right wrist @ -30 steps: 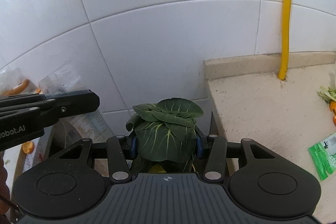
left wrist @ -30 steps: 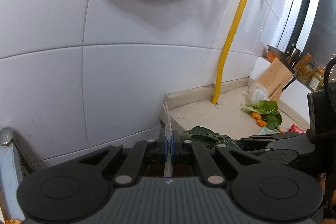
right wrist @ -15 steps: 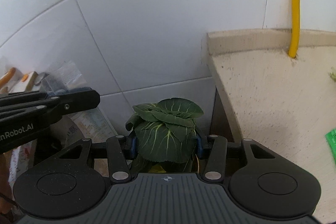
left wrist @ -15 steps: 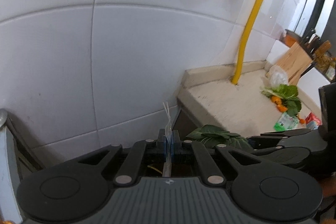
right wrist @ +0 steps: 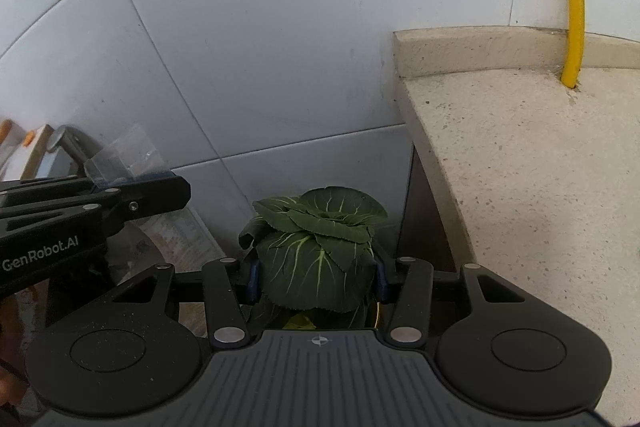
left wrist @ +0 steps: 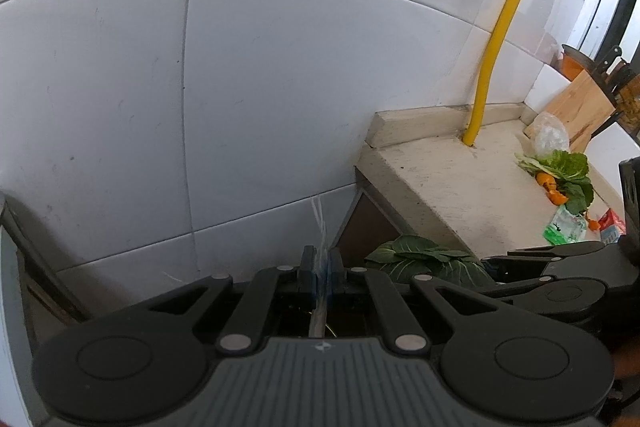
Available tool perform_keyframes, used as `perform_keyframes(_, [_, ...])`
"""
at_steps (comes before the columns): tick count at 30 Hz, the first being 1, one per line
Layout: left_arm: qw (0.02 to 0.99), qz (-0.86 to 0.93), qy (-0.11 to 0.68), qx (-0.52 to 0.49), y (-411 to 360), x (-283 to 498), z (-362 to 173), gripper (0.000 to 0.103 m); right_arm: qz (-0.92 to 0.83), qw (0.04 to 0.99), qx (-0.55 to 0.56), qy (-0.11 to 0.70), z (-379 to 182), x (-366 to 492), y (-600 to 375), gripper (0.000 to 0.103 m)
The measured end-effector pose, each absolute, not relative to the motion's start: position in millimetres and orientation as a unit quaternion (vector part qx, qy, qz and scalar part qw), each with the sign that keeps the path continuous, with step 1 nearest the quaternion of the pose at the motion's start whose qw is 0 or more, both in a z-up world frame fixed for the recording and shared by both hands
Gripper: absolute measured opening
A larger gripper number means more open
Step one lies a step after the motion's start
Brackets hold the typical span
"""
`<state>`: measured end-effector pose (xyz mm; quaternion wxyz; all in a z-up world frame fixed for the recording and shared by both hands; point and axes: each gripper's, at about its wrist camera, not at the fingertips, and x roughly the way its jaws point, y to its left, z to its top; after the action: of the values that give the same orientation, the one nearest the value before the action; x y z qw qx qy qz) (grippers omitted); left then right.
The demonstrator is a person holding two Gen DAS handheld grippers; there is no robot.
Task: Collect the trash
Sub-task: 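Carry the held bok choy and bag with both tools down to the bin, then open both tools over the bin to drop the bok choy and bag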
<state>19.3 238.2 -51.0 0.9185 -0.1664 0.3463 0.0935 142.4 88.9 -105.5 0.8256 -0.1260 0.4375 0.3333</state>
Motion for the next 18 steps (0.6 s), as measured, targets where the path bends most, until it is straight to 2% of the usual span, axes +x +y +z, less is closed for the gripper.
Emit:
perform_keyframes(13, [0.914, 0.099, 0.355, -0.169, 245, 22, -58, 0.002, 0.337, 0.819, -0.133, 0.444, -109, 145, 96, 0.057])
perform_keyframes(18, [0.912, 0.106, 0.358, -0.169, 247, 24, -62, 0.02, 0.333, 0.819, -0.137, 0.447, -110, 147, 98, 0.058])
